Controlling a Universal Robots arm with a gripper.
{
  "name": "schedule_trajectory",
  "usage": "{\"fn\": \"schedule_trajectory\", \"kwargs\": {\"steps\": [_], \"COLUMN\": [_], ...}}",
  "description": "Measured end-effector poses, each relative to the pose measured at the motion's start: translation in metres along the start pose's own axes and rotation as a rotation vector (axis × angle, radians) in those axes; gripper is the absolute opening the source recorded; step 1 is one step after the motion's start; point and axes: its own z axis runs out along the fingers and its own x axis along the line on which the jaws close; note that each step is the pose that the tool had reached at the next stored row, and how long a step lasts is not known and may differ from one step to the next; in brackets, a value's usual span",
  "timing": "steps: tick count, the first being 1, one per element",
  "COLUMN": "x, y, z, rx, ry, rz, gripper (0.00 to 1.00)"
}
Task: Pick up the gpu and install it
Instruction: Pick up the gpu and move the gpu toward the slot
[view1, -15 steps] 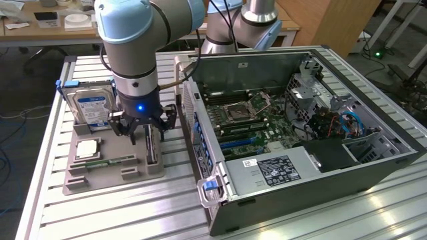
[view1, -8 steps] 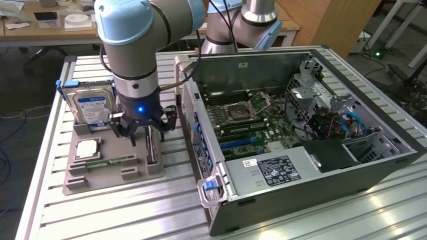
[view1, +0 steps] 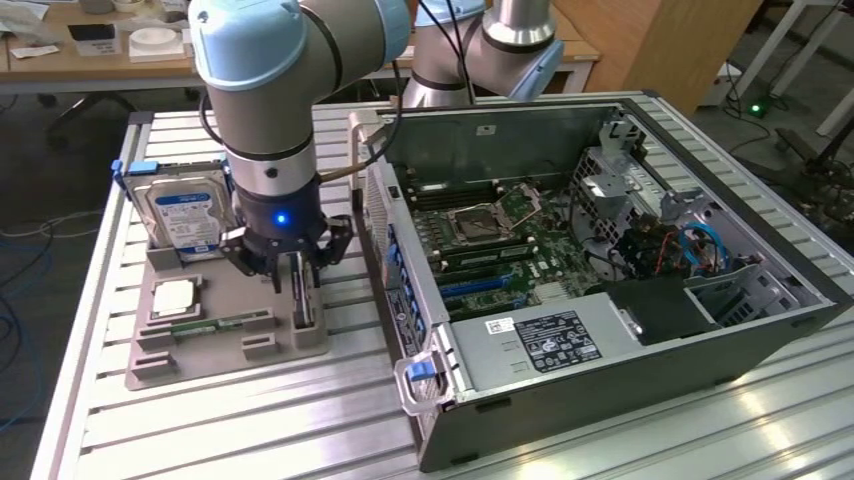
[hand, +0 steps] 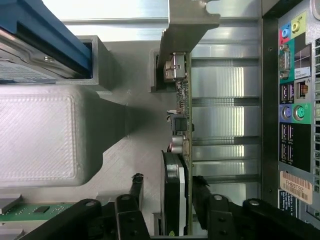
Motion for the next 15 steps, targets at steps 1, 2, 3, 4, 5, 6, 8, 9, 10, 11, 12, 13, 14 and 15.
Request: {"fn": "schedule_trajectory", "kwargs": {"steps": [1,2,3,4,5,6,8,9,10,11,12,13,14,15], "x": [-0.0003,-0.0003,-0.0003,-0.0004,-0.0004,-0.0006,-0.0015,-0.0019,-0.0024,-0.0027,-0.0029,-0.0030,-0.0030,-0.0030], "y": [0.0000,0.0000,0.0000,0.0000,0.0000,0.0001,0.0004,0.0008,0.0013,0.0016,0.0021,0.0023,0.0023,0.0023], "z": [0.0000,0.0000,0.0000,0.0000,0.0000,0.0000,0.0001,0.0002,0.0004,0.0004,0.0005,0.0006,0.0006,0.0006], "rx": [0.0000,0.0001,0.0001,0.0001,0.0001,0.0000,0.0000,0.0000,0.0000,0.0000,0.0001,0.0000,0.0000,0.0001], "ry": [0.0000,0.0000,0.0000,0.0000,0.0000,-0.0001,0.0000,0.0000,-0.0001,-0.0001,0.0000,-0.0001,0.0000,0.0000], "rz": [0.000,0.000,0.000,0.000,0.000,0.000,0.000,0.000,0.000,0.000,0.000,0.000,0.000,0.000], "gripper": [0.53,0.46,0.46,0.46,0.46,0.46,0.46,0.46,0.46,0.46,0.46,0.46,0.46,0.46]}}
